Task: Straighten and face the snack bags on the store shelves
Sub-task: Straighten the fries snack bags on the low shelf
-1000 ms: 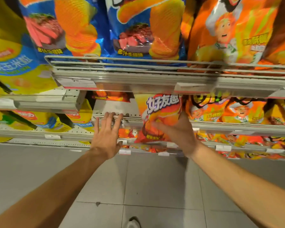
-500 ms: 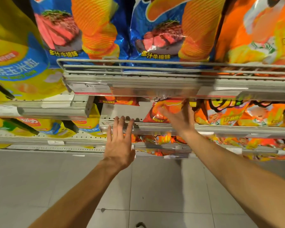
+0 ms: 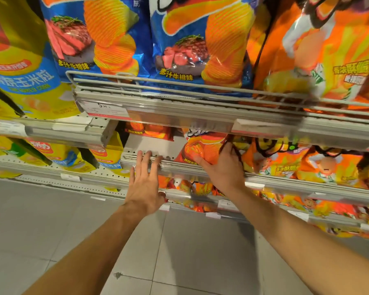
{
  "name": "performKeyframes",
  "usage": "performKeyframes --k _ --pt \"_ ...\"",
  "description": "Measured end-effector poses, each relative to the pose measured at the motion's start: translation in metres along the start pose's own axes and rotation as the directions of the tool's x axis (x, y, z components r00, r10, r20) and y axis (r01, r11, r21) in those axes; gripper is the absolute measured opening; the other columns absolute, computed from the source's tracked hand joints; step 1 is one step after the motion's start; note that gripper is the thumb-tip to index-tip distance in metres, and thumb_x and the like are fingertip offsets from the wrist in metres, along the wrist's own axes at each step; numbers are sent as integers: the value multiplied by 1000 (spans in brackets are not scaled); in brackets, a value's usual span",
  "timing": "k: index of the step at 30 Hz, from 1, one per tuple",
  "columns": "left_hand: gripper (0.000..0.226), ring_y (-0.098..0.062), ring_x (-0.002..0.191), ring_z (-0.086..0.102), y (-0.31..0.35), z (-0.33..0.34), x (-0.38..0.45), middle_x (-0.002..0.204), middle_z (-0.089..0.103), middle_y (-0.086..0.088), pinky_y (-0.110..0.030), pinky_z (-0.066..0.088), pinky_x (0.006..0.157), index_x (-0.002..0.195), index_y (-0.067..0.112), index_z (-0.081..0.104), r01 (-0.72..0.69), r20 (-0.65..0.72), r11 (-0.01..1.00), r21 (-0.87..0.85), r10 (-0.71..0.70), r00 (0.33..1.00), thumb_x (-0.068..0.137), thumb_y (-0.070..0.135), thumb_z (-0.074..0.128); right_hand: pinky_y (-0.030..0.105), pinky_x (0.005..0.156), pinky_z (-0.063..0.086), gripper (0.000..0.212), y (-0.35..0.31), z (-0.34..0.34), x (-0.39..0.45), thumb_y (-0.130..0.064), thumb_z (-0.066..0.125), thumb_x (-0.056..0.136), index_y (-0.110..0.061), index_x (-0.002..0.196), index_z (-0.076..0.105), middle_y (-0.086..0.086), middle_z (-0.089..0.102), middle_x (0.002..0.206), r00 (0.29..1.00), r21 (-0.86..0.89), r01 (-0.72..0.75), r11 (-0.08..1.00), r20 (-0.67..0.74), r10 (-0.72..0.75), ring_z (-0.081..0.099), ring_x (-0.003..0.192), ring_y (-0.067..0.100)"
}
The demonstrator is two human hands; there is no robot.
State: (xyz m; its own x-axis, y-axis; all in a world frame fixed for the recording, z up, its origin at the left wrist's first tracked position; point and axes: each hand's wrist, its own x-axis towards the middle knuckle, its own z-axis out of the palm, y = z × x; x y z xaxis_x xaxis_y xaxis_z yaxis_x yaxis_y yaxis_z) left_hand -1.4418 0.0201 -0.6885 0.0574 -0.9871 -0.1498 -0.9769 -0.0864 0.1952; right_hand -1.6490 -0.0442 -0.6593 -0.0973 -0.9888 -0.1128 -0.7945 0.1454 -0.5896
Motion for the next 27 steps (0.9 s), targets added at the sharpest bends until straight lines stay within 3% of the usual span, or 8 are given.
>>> performKeyframes --k 4,9,11,16,19,21,25,27 --pt "97 -27 151 -20 11 8 2 165 -3 -8 -51 8 124 156 16 15 46 -110 990 -133 -61 992 80 34 73 43 102 46 92 9 -3 -5 -68 67 84 -7 145 35 14 48 142 994 21 106 994 -25 -105 52 128 35" --pt "90 -26 154 -6 19 24 0 162 19 -12 -48 12 124 147 15 37 -10 -352 943 -334 -114 929 76 71 35 35 109 39 86 27 1 -14 -52 71 88 -9 152 32 12 43 144 966 138 241 961 -133 -223 44 135 30" --pt "90 -24 154 -4 22 36 1 162 19 -9 -47 12 124 147 17 38 -22 -428 938 -345 -136 893 80 77 33 28 107 35 80 35 4 -17 -47 73 89 -12 150 36 9 45 138 942 157 315 936 -170 -289 44 131 26" --pt "77 -25 153 5 30 68 15 160 24 -9 -48 16 122 142 14 43 -59 -624 933 -354 -189 759 89 70 46 16 103 32 68 57 13 -18 -42 77 87 -12 142 49 2 53 128 837 231 499 835 -377 -396 50 122 17" --pt "80 -27 153 9 35 85 26 160 26 -10 -49 17 122 143 12 43 -96 -712 927 -364 -211 669 87 69 40 35 111 44 61 75 16 -17 -41 75 89 -17 139 50 -2 52 132 815 341 557 757 -401 -419 53 126 15" --pt "81 -24 153 9 42 98 31 161 23 -10 -48 15 123 146 12 40 -156 -765 904 -398 -233 601 87 67 40 37 109 48 56 87 19 -20 -36 76 88 -19 135 53 -5 55 131 792 454 604 655 -435 -429 57 123 11" --pt "73 -25 150 19 70 137 37 159 23 -10 -41 19 122 145 5 37 -321 -870 873 -366 -199 450 92 55 46 19 103 50 38 119 33 -26 -21 77 89 -18 124 62 -3 64 124 704 516 709 480 -549 -451 62 118 2" --pt "68 -23 146 25 82 159 36 154 29 -10 -32 19 121 142 5 39 -395 -890 845 -360 -184 418 92 50 49 16 97 51 30 139 42 -27 -19 76 90 -17 118 66 -3 68 118 669 513 742 432 -606 -431 65 113 5"
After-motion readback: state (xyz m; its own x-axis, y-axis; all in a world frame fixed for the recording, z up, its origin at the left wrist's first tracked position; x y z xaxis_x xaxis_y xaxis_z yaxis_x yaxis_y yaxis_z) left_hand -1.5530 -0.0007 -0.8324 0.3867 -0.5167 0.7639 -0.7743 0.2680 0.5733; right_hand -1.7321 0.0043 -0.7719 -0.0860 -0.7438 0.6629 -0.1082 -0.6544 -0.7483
